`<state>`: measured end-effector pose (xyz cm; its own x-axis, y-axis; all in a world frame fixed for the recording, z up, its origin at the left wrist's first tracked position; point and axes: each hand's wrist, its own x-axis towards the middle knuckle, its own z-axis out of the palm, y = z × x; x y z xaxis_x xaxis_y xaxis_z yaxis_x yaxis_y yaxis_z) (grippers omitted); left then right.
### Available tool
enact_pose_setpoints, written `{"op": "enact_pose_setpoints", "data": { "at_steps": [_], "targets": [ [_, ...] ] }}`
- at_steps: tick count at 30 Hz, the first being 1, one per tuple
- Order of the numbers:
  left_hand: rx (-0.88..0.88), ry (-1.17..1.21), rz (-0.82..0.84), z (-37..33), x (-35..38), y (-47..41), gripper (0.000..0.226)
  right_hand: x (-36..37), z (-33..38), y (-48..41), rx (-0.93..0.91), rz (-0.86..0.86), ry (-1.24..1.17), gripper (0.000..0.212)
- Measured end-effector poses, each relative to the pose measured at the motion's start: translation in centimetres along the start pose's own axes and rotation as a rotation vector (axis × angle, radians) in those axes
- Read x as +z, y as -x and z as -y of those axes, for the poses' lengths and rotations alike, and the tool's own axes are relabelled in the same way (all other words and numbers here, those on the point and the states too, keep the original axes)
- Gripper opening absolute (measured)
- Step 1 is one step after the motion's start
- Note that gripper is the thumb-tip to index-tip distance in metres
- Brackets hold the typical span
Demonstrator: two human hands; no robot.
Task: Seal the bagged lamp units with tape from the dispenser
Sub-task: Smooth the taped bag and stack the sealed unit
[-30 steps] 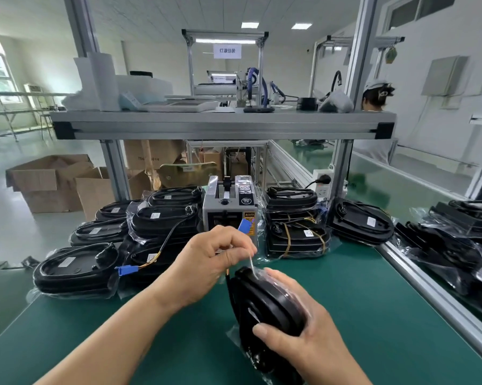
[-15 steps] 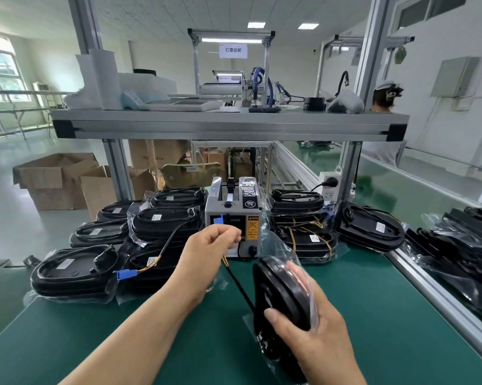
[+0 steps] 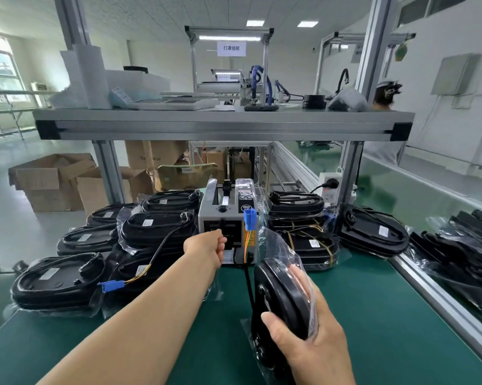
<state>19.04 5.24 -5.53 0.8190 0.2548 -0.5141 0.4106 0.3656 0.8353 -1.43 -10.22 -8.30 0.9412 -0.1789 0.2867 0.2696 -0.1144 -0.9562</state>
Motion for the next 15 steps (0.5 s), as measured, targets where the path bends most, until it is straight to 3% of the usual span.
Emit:
{"op": "enact_pose_setpoints", "data": {
  "at_steps": [6,11,15],
  "targets": [
    [-0.077,0.151,0.010,-0.3,0.9,-1.2,0.023,0.1,-0.1,-0.2,-0.018,0.019,-0.022,0.080],
    [0.076,0.147,0.054,0.7,1.4,-1.9,0.017,0.4,-0.5,-0.2,-0.054,0.041,0.033,0.081],
    [0.150,0.204,-0.081,0.8,0.9,-0.1,0.024,0.4,-0.5,-0.1,-0.057,0.032,0.059,0.082]
  ]
}}
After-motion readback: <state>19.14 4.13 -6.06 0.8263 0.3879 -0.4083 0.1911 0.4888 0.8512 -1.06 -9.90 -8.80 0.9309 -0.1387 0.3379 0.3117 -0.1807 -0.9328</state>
